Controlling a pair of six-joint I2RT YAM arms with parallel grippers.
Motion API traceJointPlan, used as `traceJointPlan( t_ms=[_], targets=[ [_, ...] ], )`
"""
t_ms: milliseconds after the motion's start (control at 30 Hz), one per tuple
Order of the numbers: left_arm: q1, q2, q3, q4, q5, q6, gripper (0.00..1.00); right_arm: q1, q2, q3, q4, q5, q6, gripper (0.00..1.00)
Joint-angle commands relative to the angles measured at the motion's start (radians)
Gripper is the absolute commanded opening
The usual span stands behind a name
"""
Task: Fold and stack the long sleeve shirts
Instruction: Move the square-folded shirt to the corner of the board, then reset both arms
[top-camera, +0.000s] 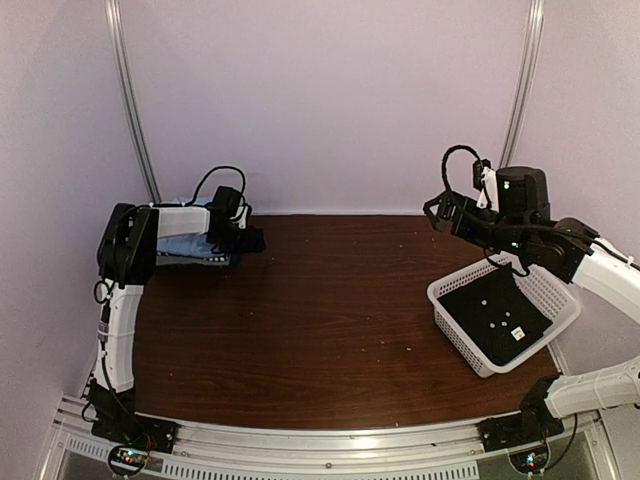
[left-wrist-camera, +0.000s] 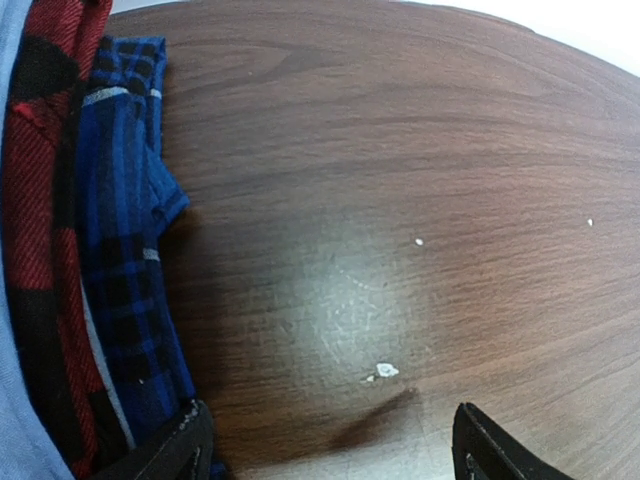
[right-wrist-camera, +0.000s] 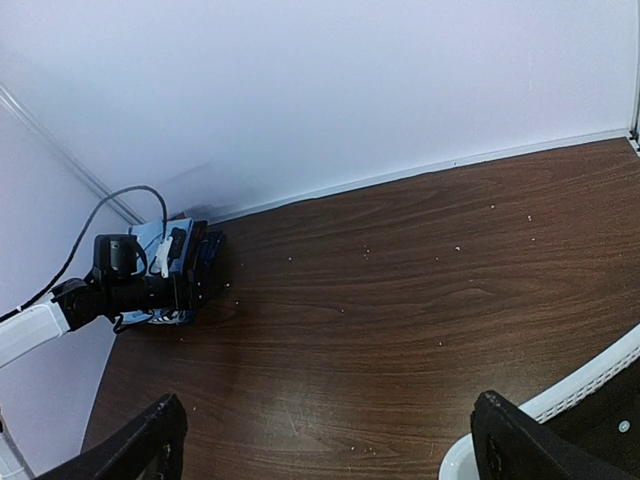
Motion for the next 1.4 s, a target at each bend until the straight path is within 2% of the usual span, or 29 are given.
traceJointPlan(
  t_ms=[0, 200, 600, 900, 1200, 1233, 1267, 1367],
  targets=[
    [0.018, -0.044, 0.045, -0.034, 0.023, 0.056, 0.84, -0.003, -0.006, -0.013, -0.021, -0.008, 0.005, 1.0],
    [0.001, -0.104, 0.057, -0.03, 0.076, 0.085, 0.85, -0.003, 0.007, -0.02, -0.021, -0.014, -0.005, 1.0],
    [-0.132, -0.319, 0.001, -0.024, 0.081, 0.1, 0.85, -0.003, 0.027, -0.041, -0.013, -0.01, -0.006, 1.0],
    [-0.26, -0.61, -0.248, 0.024, 0.031, 0.09, 0.85, -0.003, 0.003, -0.08, 0.006, 0.004, 0.011, 1.0],
    [-0.272, -0.898, -0.529, 0.092, 0.018, 0.035, 0.85, -0.004, -0.049, -0.126, 0.039, 0.03, 0.022, 1.0],
    [-0.272, -0.969, -0.607, 0.131, 0.014, 0.0, 0.86, -0.003, -0.069, -0.14, 0.047, 0.045, 0.026, 1.0],
    [-0.272, -0.992, -0.641, 0.146, 0.015, -0.011, 0.96, -0.003, -0.078, -0.146, 0.05, 0.053, 0.029, 1.0],
    [-0.272, -1.045, -0.697, 0.179, 0.022, -0.032, 0.98, -0.003, -0.104, -0.167, 0.057, 0.073, 0.033, 1.0]
  ],
)
